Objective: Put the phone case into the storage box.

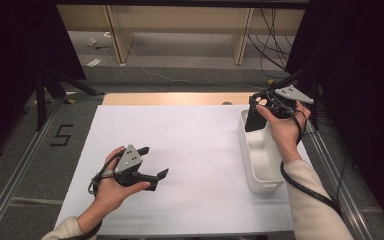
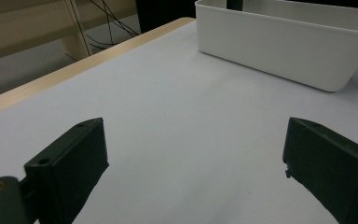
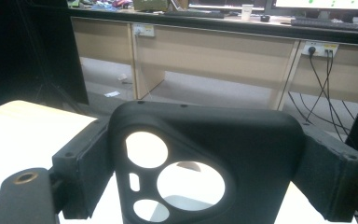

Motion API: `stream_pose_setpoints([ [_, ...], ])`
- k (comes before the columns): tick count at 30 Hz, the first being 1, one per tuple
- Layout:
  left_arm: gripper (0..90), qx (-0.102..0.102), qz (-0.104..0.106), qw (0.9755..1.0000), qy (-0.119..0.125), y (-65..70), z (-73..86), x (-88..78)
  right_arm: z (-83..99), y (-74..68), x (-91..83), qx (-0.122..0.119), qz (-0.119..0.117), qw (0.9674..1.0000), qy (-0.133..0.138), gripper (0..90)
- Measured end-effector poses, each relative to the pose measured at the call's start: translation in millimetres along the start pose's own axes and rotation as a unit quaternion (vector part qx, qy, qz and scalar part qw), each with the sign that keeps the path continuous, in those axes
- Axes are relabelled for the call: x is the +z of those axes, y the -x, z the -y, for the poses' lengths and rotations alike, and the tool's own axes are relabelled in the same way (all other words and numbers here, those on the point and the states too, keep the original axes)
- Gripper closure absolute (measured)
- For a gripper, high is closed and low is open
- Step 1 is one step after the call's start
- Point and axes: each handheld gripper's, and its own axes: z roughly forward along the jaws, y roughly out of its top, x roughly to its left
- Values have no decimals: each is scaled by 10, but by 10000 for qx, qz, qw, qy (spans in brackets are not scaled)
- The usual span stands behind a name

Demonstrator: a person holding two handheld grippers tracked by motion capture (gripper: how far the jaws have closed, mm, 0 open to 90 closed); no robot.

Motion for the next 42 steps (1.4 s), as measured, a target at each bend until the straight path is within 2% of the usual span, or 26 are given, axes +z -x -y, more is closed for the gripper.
stream_pose_setpoints([
  [42, 60, 25, -1, 10000, -9, -8, 2, 1, 23, -2, 135, -109, 15, 9999, -119, 156],
])
